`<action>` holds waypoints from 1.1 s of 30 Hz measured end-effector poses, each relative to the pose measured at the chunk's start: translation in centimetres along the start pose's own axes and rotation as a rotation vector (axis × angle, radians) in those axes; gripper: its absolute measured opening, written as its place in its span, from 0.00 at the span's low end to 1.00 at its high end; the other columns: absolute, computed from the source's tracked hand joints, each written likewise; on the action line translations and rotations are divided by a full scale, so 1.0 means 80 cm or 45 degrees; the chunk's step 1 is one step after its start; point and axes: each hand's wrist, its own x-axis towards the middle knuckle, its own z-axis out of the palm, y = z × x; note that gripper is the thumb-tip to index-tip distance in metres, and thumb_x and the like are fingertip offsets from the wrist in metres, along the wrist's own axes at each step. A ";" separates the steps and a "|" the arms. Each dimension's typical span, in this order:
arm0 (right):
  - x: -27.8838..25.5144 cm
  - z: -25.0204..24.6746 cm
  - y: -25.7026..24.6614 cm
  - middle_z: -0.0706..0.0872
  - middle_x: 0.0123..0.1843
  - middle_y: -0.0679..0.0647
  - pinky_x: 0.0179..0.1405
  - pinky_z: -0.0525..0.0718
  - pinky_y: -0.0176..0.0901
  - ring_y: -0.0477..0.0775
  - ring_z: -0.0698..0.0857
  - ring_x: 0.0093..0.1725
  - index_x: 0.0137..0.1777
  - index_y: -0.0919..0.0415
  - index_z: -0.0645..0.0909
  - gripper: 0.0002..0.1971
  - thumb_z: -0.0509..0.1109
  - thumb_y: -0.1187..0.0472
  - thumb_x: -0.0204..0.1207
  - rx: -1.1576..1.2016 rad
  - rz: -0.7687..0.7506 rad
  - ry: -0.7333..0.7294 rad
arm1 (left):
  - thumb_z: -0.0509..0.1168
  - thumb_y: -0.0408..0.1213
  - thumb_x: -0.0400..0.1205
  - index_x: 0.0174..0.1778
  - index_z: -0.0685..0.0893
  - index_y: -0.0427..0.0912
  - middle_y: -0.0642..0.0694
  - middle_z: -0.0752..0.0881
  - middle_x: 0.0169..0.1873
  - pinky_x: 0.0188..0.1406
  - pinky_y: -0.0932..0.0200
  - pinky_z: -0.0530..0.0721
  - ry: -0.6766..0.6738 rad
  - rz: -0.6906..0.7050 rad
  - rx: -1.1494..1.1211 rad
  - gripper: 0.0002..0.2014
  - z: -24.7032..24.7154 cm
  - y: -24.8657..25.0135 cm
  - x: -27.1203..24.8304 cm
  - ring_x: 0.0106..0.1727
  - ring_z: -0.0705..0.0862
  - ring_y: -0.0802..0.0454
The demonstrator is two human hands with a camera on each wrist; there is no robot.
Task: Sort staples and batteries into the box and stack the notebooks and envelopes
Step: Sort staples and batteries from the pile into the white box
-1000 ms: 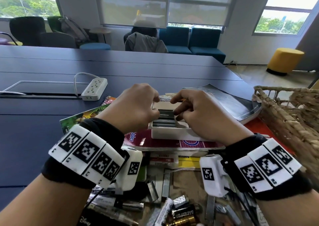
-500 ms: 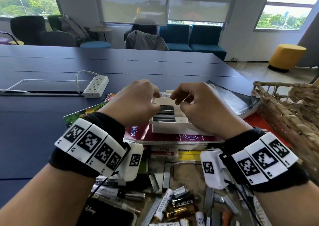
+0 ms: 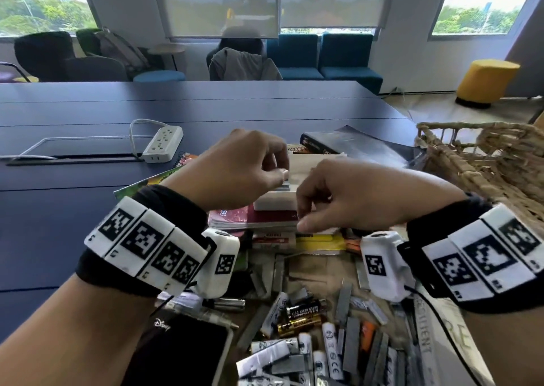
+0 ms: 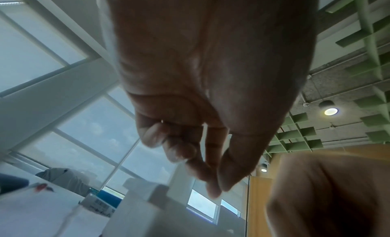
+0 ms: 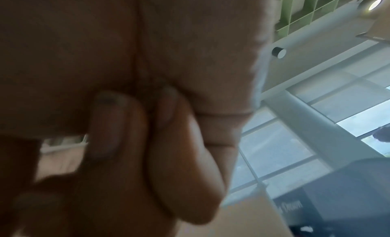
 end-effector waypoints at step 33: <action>0.006 0.031 -0.005 0.79 0.30 0.46 0.31 0.74 0.40 0.44 0.79 0.33 0.32 0.49 0.76 0.11 0.73 0.53 0.73 -0.158 0.026 0.023 | 0.72 0.46 0.83 0.44 0.88 0.51 0.52 0.89 0.36 0.45 0.52 0.85 -0.243 -0.062 -0.160 0.05 0.004 -0.007 0.000 0.38 0.86 0.54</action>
